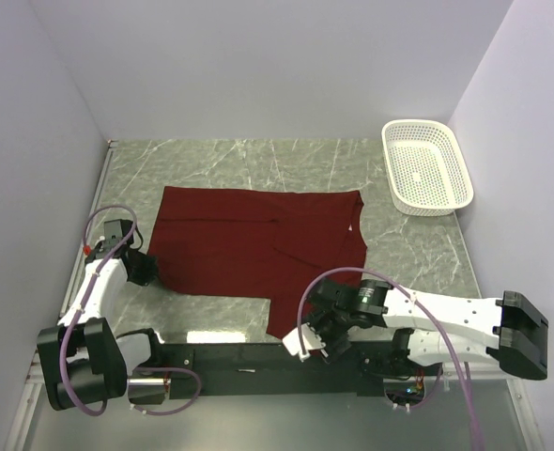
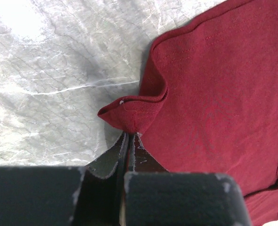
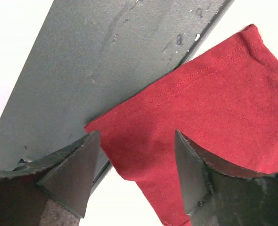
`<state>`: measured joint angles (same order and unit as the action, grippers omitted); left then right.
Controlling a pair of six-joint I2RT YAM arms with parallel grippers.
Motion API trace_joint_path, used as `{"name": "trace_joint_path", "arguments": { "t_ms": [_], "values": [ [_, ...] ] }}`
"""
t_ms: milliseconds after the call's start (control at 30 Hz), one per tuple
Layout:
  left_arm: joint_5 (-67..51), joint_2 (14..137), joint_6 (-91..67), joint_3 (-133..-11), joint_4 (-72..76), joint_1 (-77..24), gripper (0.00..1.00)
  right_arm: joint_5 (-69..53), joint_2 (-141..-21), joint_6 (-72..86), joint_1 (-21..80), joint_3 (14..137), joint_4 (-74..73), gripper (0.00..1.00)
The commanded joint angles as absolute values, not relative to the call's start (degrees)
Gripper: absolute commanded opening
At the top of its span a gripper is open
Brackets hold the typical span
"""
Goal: Fold and stack the t-shirts
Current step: Fold the tshirt
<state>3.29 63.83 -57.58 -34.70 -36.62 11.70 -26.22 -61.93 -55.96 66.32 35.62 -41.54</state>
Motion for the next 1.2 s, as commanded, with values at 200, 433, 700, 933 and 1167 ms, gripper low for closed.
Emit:
{"name": "trace_joint_path", "arguments": {
  "t_ms": [200, 433, 700, 933, 1167],
  "values": [
    [2.20, 62.40, -55.81, -34.19, -34.81, 11.95, 0.02, -20.92, -58.18, -53.88, 75.58, 33.58, -43.68, 0.65],
    [2.37, 62.40, -55.81, -34.36, -35.07, 11.87, 0.02, -17.23, -61.17, -53.35, 79.63, 31.64, -41.13, 0.64],
    [2.37, 62.75, -55.55, -34.45, -35.07, 11.87, 0.02, -15.64, -60.56, -52.38, 80.42, 28.48, -39.82, 0.62],
    [2.37, 62.84, -55.46, -34.54, -35.07, 11.95, 0.02, -15.56, -60.38, -51.33, 80.95, 27.86, -39.11, 0.55],
    [2.37, 62.93, -55.55, -34.45, -34.98, 11.95, 0.02, -15.21, -62.22, -50.27, 81.74, 28.04, -38.50, 0.37]
  ]
}}
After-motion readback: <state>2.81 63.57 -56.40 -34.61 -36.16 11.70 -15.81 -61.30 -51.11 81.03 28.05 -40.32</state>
